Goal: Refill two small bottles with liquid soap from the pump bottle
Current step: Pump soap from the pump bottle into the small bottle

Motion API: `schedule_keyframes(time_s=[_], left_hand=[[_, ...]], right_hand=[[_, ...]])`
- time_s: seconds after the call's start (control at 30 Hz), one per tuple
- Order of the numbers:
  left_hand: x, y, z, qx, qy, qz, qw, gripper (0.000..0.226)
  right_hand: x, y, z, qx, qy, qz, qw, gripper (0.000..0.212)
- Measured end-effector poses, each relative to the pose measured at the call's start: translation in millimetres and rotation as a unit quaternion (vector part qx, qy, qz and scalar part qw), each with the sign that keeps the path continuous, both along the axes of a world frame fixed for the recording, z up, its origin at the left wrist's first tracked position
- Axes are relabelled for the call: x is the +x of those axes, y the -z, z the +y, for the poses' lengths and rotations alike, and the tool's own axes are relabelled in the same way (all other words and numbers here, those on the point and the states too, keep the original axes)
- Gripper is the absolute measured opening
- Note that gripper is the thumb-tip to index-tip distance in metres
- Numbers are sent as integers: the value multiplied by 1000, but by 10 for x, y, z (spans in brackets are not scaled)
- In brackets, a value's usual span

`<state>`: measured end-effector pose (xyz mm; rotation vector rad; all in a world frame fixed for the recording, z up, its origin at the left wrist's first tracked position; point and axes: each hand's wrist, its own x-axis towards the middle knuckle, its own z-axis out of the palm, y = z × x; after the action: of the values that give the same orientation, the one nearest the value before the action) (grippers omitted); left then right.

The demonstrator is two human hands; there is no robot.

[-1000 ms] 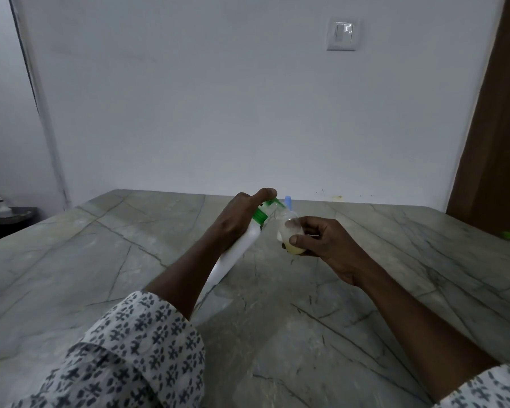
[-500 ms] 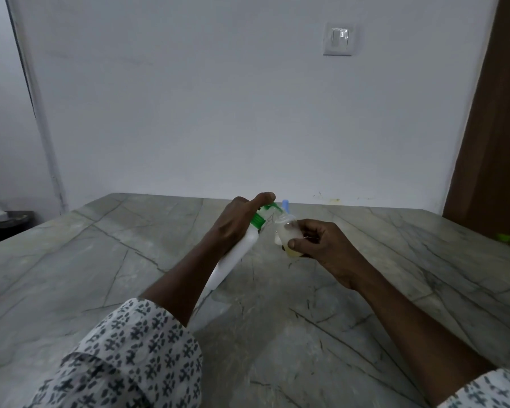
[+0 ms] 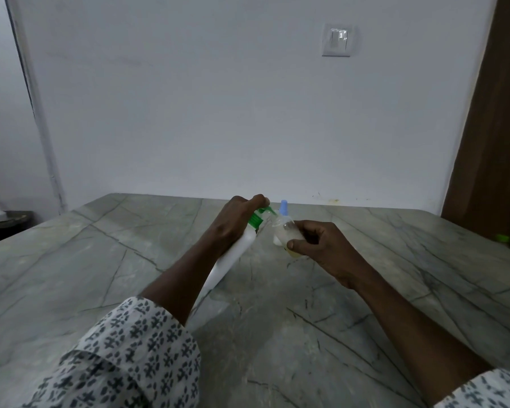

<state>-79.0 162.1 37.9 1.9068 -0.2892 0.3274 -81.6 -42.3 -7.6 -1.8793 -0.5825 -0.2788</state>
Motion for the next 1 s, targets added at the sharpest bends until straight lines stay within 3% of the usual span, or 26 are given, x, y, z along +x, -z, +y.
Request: schedule_keyframes(time_s=[0.1, 0.17, 0.57, 0.67, 0.8, 1.0], left_hand=[[16, 10, 20, 3, -5, 9, 1000, 68], [18, 15, 27, 2, 1, 7, 1000, 75], [23, 8, 7, -6, -6, -8, 1000, 37], [32, 17, 6, 1, -5, -7, 1000, 45], [82, 38, 31, 22, -3, -4, 1000, 76], [114, 53, 35, 16, -3, -4, 1000, 69]], right_hand=[[6, -24, -9, 17, 7, -5, 1000, 41], [4, -36, -9, 24, 9, -5, 1000, 41], [-8, -15, -1, -2, 8, 0, 1000, 39], [-5, -5, 2, -5, 10, -2, 1000, 38], [-12, -26, 6, 15, 12, 2, 1000, 40], [-11, -23, 14, 15, 14, 3, 1000, 39]])
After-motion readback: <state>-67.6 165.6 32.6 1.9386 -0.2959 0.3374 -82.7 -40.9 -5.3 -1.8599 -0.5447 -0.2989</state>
